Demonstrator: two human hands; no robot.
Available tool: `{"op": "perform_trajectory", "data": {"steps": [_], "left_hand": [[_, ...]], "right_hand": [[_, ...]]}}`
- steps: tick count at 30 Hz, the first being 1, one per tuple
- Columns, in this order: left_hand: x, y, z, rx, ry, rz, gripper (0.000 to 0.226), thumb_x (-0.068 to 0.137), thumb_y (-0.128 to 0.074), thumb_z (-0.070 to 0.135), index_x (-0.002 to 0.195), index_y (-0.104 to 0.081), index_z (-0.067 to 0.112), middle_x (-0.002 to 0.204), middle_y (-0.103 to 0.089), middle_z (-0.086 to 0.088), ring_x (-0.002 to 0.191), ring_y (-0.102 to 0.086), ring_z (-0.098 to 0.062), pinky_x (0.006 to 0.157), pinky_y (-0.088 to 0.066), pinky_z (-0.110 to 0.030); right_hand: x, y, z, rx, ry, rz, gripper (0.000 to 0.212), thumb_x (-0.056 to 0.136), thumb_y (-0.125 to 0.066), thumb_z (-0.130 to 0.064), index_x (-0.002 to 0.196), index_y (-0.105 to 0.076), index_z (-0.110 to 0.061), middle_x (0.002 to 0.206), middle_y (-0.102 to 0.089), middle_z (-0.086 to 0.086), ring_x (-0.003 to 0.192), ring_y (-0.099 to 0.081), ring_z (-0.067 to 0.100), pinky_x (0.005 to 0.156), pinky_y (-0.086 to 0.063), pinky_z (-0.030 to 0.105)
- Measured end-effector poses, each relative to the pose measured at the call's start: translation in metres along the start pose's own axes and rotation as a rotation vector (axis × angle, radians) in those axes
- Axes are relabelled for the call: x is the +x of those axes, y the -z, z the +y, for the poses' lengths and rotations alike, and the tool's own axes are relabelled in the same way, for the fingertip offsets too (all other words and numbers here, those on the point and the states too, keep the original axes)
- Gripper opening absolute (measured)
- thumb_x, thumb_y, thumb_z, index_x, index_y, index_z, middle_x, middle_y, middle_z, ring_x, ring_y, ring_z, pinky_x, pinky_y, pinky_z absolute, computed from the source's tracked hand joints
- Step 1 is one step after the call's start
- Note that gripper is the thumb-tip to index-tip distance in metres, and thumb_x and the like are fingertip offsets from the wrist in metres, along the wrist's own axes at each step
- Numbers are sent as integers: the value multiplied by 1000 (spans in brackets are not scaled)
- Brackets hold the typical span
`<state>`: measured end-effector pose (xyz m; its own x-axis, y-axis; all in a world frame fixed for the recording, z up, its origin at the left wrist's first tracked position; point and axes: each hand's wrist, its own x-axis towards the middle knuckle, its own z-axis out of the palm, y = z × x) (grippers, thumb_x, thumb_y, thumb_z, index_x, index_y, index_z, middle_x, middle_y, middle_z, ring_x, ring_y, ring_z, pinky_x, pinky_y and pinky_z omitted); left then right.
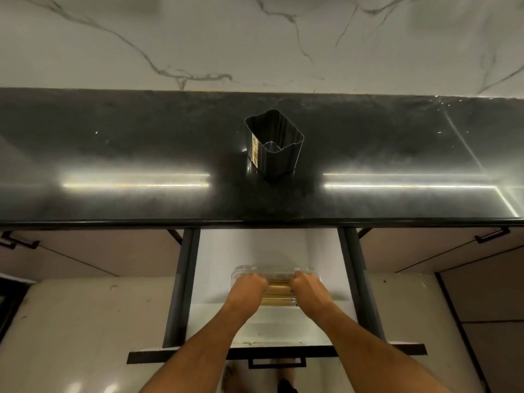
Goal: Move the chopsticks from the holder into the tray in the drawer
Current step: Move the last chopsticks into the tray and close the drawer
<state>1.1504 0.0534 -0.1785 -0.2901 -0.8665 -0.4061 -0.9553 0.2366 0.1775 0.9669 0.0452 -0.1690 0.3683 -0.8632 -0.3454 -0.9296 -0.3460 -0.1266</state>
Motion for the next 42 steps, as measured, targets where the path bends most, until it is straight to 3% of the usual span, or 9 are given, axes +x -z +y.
{"op": "perform_trajectory", "data": {"steps": [3,5,9,15,27,37,42], "left_hand": [[4,-8,1,1,23,-14,25,90,-57,-1,98,-75,14,102,-75,-7,91,-73,-26,82,-58,-35],[6,-14,1,7,38,-7,26,90,-57,0,101,-76,15,105,-75,-6,92,-73,-25,83,-59,-35],[10,-20,3,19,63,-21,27,91,-59,1,106,-75,15,111,-74,-7,94,-72,-25,85,-59,-34],[11,-21,0,-19,87,5,27,91,-61,0,109,-73,16,115,-73,-6,97,-71,-23,90,-58,-34],[10,-31,-8,-133,120,104,47,93,-65,3,137,-55,15,138,-60,-5,119,-61,-21,105,-51,-32],[8,-34,-7,-123,103,120,45,96,-62,8,139,-52,15,143,-56,-5,129,-54,-21,113,-43,-33],[4,-31,-8,-187,84,201,44,96,-63,12,139,-55,15,140,-60,-4,126,-58,-20,112,-45,-32]], "right_hand": [[7,-15,4,36,-34,-22,20,94,-65,-16,112,-75,-14,111,-70,5,95,-68,21,89,-56,29],[9,-18,5,21,-31,-16,19,95,-60,-9,107,-75,-11,110,-69,8,97,-66,26,89,-56,35],[15,-21,5,-53,-57,-70,18,92,-72,-26,107,-77,-18,106,-71,4,91,-68,23,92,-54,36],[20,-24,3,-157,-45,-94,14,90,-72,-27,101,-77,-20,95,-73,2,84,-67,20,91,-54,37],[21,-39,10,-88,6,-27,36,91,-71,-19,125,-65,-15,127,-65,7,110,-64,24,100,-53,35],[23,-42,7,-133,23,-65,34,91,-73,-24,123,-67,-16,127,-65,8,112,-63,23,101,-52,37],[19,-34,7,-57,62,21,33,93,-69,-24,126,-65,-16,127,-65,7,114,-63,22,102,-51,36]]}}
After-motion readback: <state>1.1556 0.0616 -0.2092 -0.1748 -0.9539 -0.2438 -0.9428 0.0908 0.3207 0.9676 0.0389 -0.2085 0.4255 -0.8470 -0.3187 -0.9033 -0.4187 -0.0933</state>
